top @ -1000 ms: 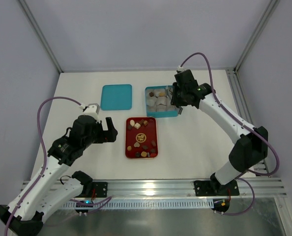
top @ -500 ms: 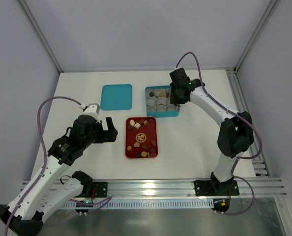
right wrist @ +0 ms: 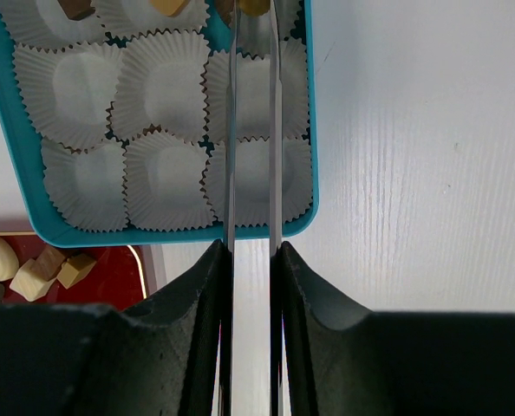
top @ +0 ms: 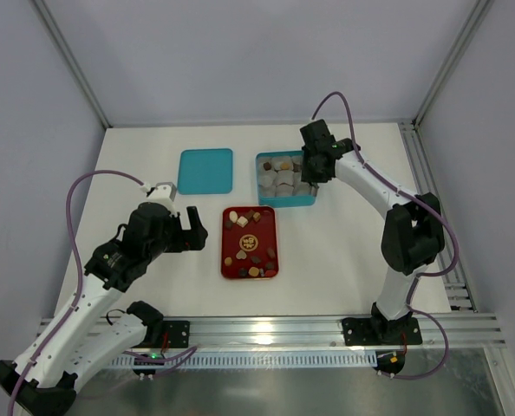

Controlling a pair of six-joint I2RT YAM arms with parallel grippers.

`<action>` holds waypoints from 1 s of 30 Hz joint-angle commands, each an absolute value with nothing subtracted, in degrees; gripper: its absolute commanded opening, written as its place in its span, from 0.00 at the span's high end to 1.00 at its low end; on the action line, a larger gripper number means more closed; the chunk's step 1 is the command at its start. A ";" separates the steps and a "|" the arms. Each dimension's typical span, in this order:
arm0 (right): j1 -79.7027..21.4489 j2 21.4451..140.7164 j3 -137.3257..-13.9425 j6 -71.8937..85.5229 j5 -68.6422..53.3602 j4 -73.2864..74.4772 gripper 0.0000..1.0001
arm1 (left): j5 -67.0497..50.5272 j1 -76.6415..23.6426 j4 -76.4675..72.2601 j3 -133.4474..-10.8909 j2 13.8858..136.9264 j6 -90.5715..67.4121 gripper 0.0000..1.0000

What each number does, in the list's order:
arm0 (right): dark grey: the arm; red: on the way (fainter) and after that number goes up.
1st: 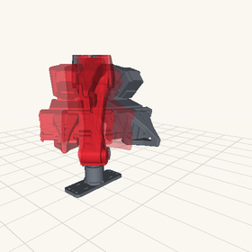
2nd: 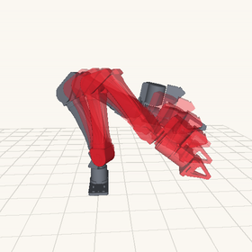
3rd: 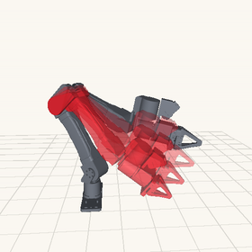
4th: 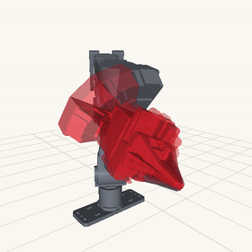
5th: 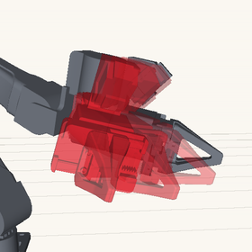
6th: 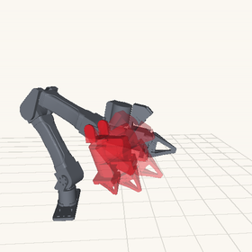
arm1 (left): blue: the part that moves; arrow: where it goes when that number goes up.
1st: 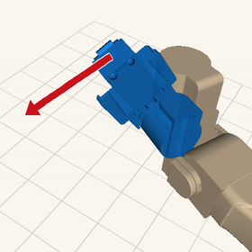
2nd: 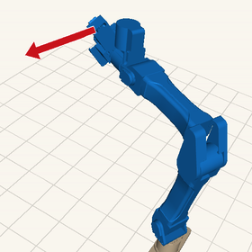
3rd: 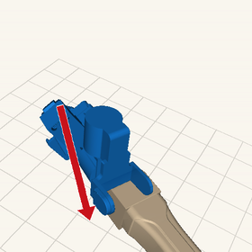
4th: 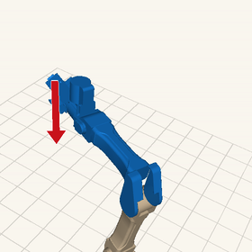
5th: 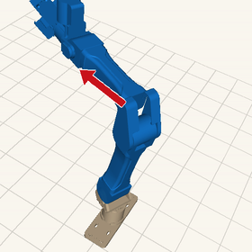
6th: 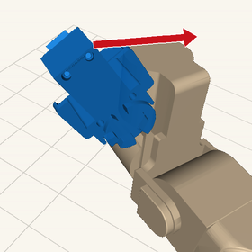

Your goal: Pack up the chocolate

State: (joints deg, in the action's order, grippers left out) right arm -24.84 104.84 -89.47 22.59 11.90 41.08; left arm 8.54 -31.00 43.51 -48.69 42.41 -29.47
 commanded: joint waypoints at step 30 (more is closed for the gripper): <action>-24.52 103.01 -93.60 22.06 12.66 40.52 0.59 | 9.14 -31.11 42.63 -48.87 42.10 -29.09 0.00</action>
